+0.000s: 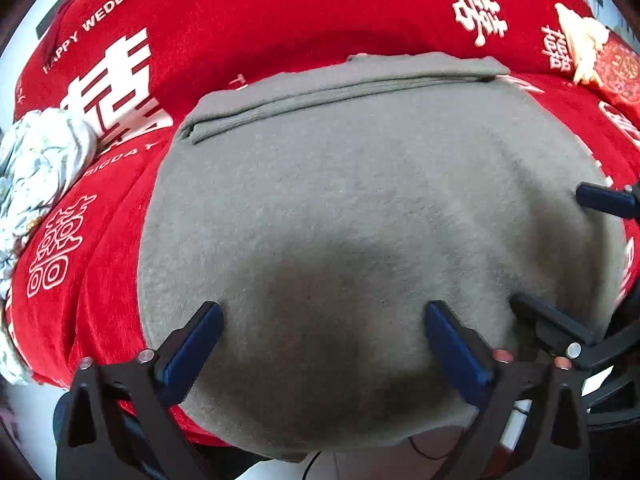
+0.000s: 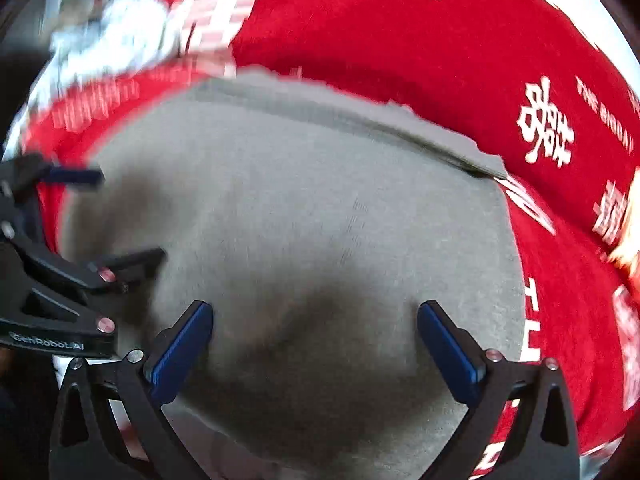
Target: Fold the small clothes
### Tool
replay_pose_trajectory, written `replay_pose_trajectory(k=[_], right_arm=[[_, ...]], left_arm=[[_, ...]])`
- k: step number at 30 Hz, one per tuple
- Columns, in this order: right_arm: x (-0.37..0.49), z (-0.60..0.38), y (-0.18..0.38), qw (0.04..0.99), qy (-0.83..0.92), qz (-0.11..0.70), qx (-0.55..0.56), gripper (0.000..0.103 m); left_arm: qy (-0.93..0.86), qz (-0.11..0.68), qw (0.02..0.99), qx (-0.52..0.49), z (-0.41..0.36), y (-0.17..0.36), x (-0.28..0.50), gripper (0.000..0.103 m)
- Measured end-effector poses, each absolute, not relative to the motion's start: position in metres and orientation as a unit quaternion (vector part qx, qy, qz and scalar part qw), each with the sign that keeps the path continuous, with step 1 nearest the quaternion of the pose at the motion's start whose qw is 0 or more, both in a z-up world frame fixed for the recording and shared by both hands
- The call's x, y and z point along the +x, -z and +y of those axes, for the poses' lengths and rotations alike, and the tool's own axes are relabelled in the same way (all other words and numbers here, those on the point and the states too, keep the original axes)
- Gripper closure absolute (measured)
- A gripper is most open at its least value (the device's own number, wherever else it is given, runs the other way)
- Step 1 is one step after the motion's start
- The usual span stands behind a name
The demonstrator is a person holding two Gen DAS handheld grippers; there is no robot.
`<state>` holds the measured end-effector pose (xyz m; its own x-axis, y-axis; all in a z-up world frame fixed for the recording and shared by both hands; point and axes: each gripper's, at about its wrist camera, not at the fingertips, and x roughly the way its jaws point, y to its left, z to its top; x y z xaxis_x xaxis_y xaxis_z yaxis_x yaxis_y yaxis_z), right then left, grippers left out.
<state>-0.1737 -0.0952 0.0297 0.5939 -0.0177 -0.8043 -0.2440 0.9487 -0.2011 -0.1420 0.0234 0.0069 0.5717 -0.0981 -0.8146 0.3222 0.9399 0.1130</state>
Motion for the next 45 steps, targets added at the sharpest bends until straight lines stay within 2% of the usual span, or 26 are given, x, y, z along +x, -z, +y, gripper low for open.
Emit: replay_pose_trajectory(k=[7,10,16,17,19,20,21,22,23,24,29,33,38,41,42,43,44,45], right_arm=[[-0.198,-0.128,-0.033,0.875,-0.057,0.463,-0.125,0.001],[-0.212,-0.148,-0.042,0.877,-0.012,0.463,-0.126,0.001],[-0.215,-0.194,-0.029,0.840,0.012,0.543,0.000,0.001],[-0.215,-0.194,-0.023,0.831,0.001,0.556,0.019,0.001],[-0.217,-0.187,-0.017,0.828,0.002,0.560,0.011,0.005],[-0.217,-0.180,-0.018,0.829,0.006,0.559,-0.011,0.017],[-0.218,-0.178,-0.021,0.832,0.014,0.555,-0.025,0.036],[-0.220,-0.175,-0.028,0.837,0.010,0.545,-0.032,0.050],[-0.222,-0.173,-0.032,0.839,-0.004,0.544,-0.033,0.087],[-0.222,-0.173,-0.037,0.837,-0.022,0.546,-0.023,0.088],[-0.216,-0.194,-0.080,0.864,-0.075,0.492,0.074,0.089],[-0.186,-0.219,-0.107,0.888,-0.061,0.440,0.119,0.089],[-0.128,-0.228,-0.093,0.887,-0.042,0.436,0.149,0.089],[-0.105,-0.224,-0.069,0.875,-0.031,0.458,0.154,0.085],[-0.105,-0.223,-0.065,0.871,-0.033,0.463,0.159,0.084],[-0.106,-0.224,-0.065,0.871,-0.034,0.460,0.167,0.079],[-0.110,-0.225,-0.067,0.871,-0.042,0.458,0.176,0.061],[-0.112,-0.228,-0.069,0.870,-0.049,0.455,0.182,0.050]], left_arm=[[0.095,0.491,0.862,0.084,0.059,-0.004,-0.153,0.000],[0.070,0.499,0.863,0.023,0.091,-0.008,-0.156,0.000],[0.074,0.603,0.791,-0.077,0.115,0.033,-0.141,0.000],[0.088,0.609,0.783,-0.088,0.113,0.036,-0.141,0.001],[0.105,0.612,0.778,-0.098,0.109,0.039,-0.141,0.012],[0.109,0.609,0.779,-0.098,0.108,0.037,-0.142,0.016],[0.118,0.607,0.779,-0.100,0.107,0.034,-0.144,0.032],[0.127,0.605,0.780,-0.100,0.106,0.030,-0.144,0.057],[0.138,0.602,0.781,-0.096,0.104,0.024,-0.146,0.074],[0.146,0.598,0.783,-0.092,0.102,0.018,-0.148,0.090],[0.160,0.539,0.822,-0.084,0.102,-0.032,-0.143,0.090],[0.161,0.491,0.852,-0.085,0.102,-0.070,-0.102,0.090],[0.143,0.507,0.845,-0.090,0.094,-0.051,-0.032,0.090],[0.156,0.523,0.826,-0.141,0.105,-0.032,-0.023,0.089],[0.162,0.524,0.821,-0.158,0.110,-0.032,-0.023,0.081],[0.173,0.524,0.815,-0.176,0.112,-0.032,-0.024,0.061],[0.188,0.524,0.806,-0.199,0.118,-0.033,-0.027,0.045],[0.195,0.519,0.805,-0.211,0.123,-0.034,-0.031,0.014]])
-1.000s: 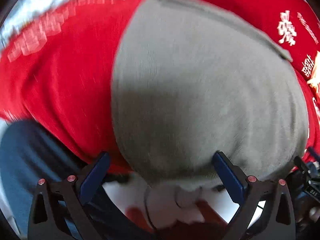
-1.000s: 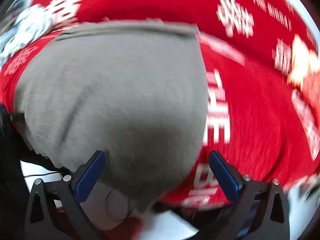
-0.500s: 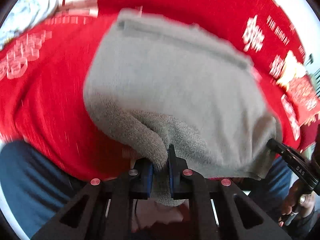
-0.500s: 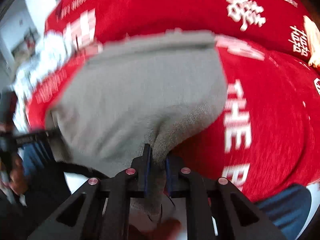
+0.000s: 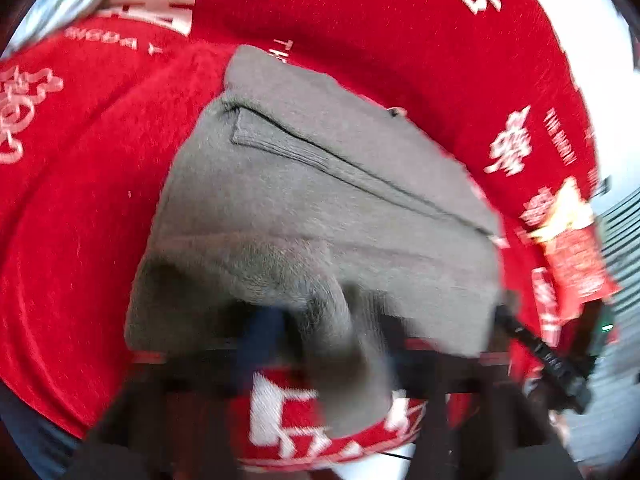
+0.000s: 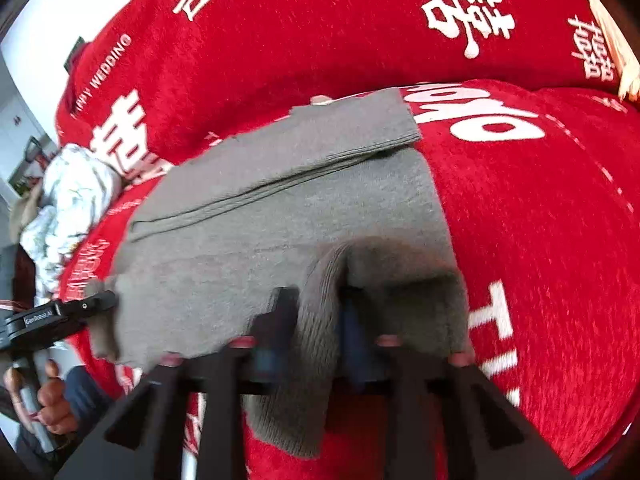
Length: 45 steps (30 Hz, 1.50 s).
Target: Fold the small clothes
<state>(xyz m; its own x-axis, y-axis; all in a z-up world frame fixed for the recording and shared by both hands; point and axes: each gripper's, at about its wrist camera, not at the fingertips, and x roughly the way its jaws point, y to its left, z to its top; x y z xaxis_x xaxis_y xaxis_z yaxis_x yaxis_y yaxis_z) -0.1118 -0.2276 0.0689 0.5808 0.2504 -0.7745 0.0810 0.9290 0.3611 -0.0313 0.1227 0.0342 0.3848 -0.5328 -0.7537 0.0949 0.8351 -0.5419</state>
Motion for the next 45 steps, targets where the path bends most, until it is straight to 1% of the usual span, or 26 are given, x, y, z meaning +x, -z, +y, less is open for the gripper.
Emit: replay_pose_trajectory(k=[1,2,4,6,9,12,14,15,16,17,18,19,20,21,23,29,31,32,33,36,37,38,39,40,41,45], right_arm=[[-0.117,-0.229,-0.073,0.873,-0.053,0.447,0.186,0.033],[-0.124,-0.231,-0.077,0.879,-0.052,0.437,0.184,0.031],[-0.141,-0.230,-0.083,0.884,-0.054,0.429,0.177,0.031],[-0.148,-0.232,-0.085,0.882,-0.059,0.429,0.185,0.031],[-0.151,-0.229,-0.083,0.874,-0.070,0.439,0.195,0.031],[-0.147,-0.220,-0.081,0.876,-0.073,0.442,0.180,0.031],[-0.141,-0.216,-0.075,0.872,-0.065,0.454,0.172,0.032],[-0.139,-0.216,-0.071,0.868,-0.068,0.460,0.177,0.038],[-0.136,-0.215,-0.066,0.862,-0.075,0.465,0.186,0.044],[-0.135,-0.214,-0.063,0.858,-0.081,0.471,0.189,0.058],[-0.134,-0.212,-0.060,0.855,-0.085,0.476,0.187,0.069],[-0.133,-0.210,-0.057,0.853,-0.088,0.481,0.183,0.071],[-0.132,-0.210,-0.056,0.853,-0.087,0.481,0.180,0.077],[-0.132,-0.212,-0.056,0.855,-0.083,0.478,0.183,0.081],[-0.132,-0.218,-0.056,0.852,-0.085,0.475,0.204,0.083],[-0.129,-0.221,-0.057,0.846,-0.081,0.479,0.220,0.082],[-0.130,-0.223,-0.059,0.846,-0.079,0.475,0.228,0.069],[-0.131,-0.225,-0.060,0.846,-0.078,0.472,0.236,0.053],[-0.132,-0.226,-0.061,0.847,-0.079,0.466,0.244,0.048],[-0.134,-0.227,-0.060,0.848,-0.078,0.463,0.247,0.048],[-0.133,-0.225,-0.056,0.843,-0.084,0.470,0.247,0.049],[-0.131,-0.223,-0.053,0.840,-0.089,0.475,0.247,0.064],[-0.130,-0.221,-0.051,0.839,-0.090,0.479,0.241,0.088],[-0.129,-0.218,-0.049,0.838,-0.089,0.486,0.229,0.088],[-0.130,-0.217,-0.051,0.842,-0.090,0.482,0.226,0.088],[-0.148,-0.219,-0.075,0.860,-0.113,0.442,0.228,0.089]], left_arm=[[0.190,0.510,0.810,-0.218,0.128,-0.037,-0.037,0.008],[0.178,0.500,0.820,-0.217,0.132,-0.041,-0.044,0.008],[0.178,0.492,0.828,-0.203,0.135,-0.046,-0.056,0.008],[0.192,0.499,0.817,-0.215,0.134,-0.043,-0.063,0.008],[0.209,0.504,0.807,-0.227,0.125,-0.045,-0.064,0.008],[0.210,0.505,0.809,-0.217,0.107,-0.049,-0.058,0.008],[0.201,0.513,0.808,-0.208,0.098,-0.044,-0.050,0.012],[0.200,0.519,0.804,-0.207,0.096,-0.040,-0.048,0.029],[0.204,0.527,0.799,-0.207,0.093,-0.036,-0.046,0.054],[0.198,0.536,0.795,-0.201,0.090,-0.031,-0.044,0.065],[0.192,0.539,0.797,-0.195,0.089,-0.029,-0.044,0.075],[0.189,0.538,0.799,-0.193,0.090,-0.027,-0.044,0.081],[0.187,0.534,0.801,-0.194,0.093,-0.027,-0.046,0.083],[0.188,0.533,0.801,-0.197,0.096,-0.027,-0.046,0.084],[0.193,0.533,0.798,-0.203,0.102,-0.025,-0.048,0.084],[0.202,0.535,0.800,-0.181,0.103,-0.023,-0.050,0.084],[0.203,0.534,0.801,-0.181,0.103,-0.024,-0.052,0.084],[0.203,0.532,0.801,-0.181,0.104,-0.024,-0.052,0.084],[0.204,0.531,0.802,-0.182,0.105,-0.024,-0.053,0.084],[0.204,0.528,0.803,-0.185,0.104,-0.024,-0.053,0.084],[0.204,0.528,0.803,-0.189,0.105,-0.023,-0.053,0.084],[0.202,0.527,0.803,-0.190,0.103,-0.022,-0.053,0.084],[0.202,0.527,0.804,-0.188,0.103,-0.023,-0.053,0.084],[0.202,0.526,0.805,-0.184,0.103,-0.024,-0.054,0.088],[0.199,0.523,0.809,-0.182,0.103,-0.027,-0.056,0.089],[0.198,0.494,0.824,-0.195,0.116,-0.044,-0.070,0.090]])
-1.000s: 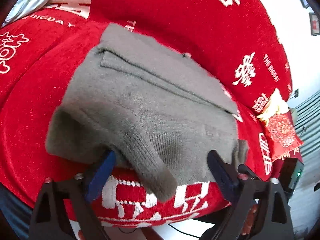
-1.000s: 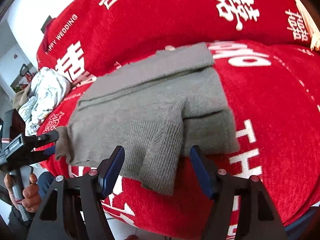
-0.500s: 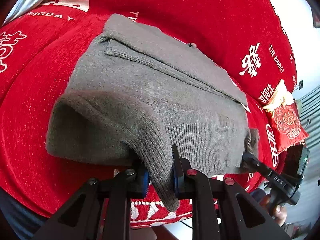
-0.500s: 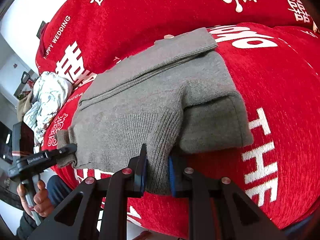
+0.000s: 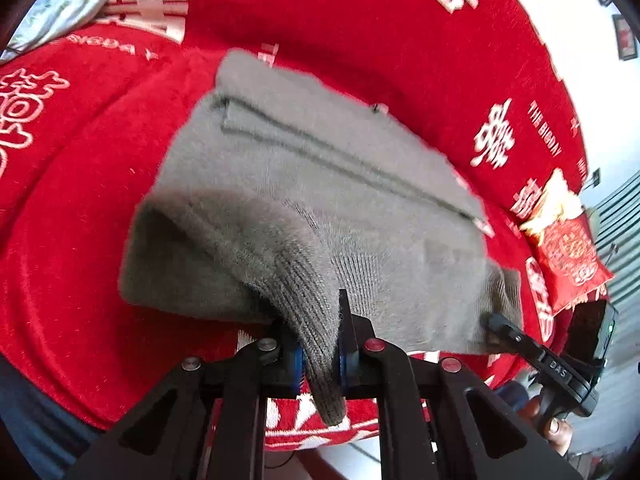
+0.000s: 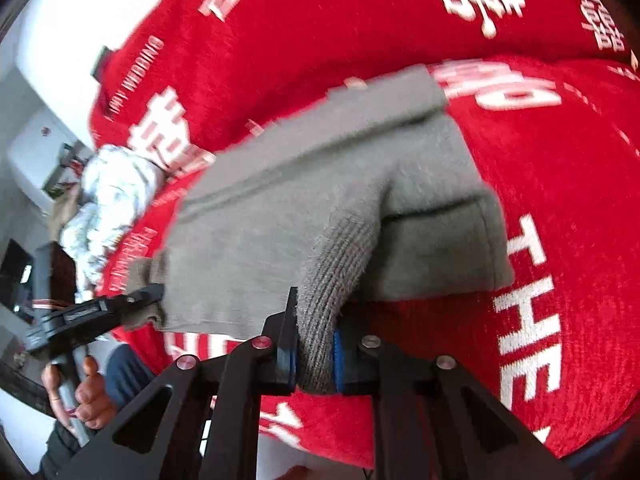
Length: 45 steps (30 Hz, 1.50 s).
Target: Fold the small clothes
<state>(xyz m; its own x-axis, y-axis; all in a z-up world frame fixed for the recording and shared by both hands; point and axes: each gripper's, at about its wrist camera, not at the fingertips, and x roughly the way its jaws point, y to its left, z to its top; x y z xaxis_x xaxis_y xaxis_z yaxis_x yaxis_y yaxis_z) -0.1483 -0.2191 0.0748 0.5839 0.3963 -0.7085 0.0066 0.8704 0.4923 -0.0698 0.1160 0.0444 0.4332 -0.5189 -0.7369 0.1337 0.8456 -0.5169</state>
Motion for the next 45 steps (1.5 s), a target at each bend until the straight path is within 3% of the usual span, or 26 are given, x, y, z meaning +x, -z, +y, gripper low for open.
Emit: replay_pose_trajectory(k=[14,45], right_arm=[[-0.137,-0.249,-0.132,0.890,-0.117,0.340,0.281,0.089],[-0.008,-0.257,-0.124,0.891,-0.025,0.390,0.232,0.089]], left_arm=[[0.169,0.407,0.872,-0.215,0.120,-0.106,-0.043,0.094],[0.101,0.454,0.864,-0.194,0.090,-0.098,0.075,0.094]])
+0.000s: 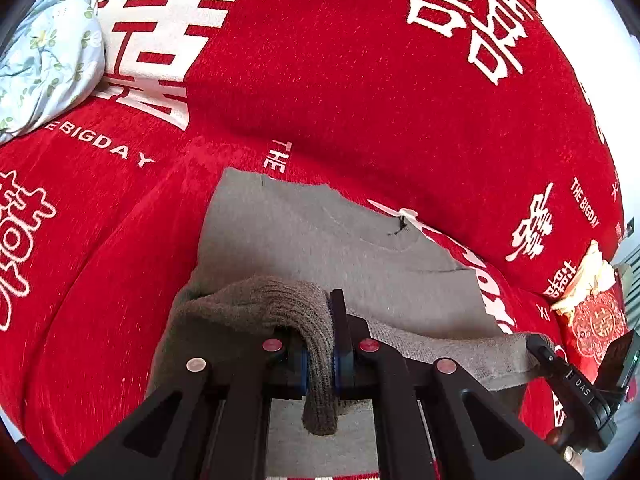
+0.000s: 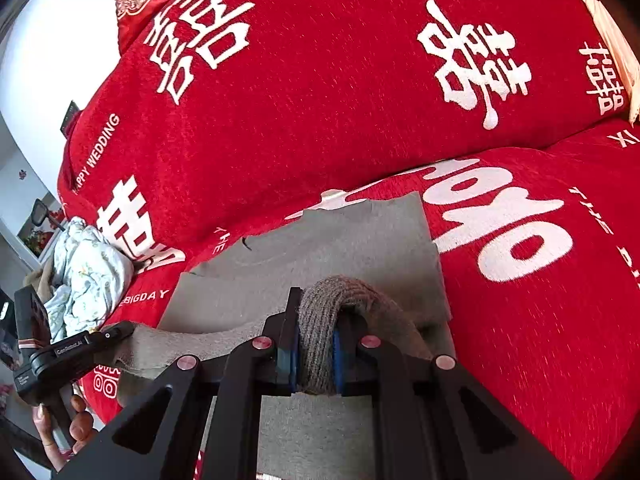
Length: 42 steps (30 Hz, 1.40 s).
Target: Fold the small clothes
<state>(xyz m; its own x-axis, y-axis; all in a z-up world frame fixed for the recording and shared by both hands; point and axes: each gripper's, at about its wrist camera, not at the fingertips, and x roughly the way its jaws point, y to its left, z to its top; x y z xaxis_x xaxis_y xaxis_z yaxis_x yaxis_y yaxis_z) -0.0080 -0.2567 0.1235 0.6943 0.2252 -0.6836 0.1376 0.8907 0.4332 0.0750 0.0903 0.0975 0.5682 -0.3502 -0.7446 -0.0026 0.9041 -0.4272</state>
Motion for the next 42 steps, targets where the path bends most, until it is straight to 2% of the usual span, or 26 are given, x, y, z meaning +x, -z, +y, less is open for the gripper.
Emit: replay_pose_trajectory(k=[28,42], right_arm=[[0.079,-0.272,-0.085,0.869,0.012,0.430,0.244,0.089],[0.112,-0.272,-0.064,0.861,0.027,0.454,0.225,0.089]], left_arm=[[0.076,0.486,0.858,-0.149,0.060,-0.077,0.165,0.094],[0.068,0.510,0.848,-0.126,0.054,-0.047,0.199,0.094]])
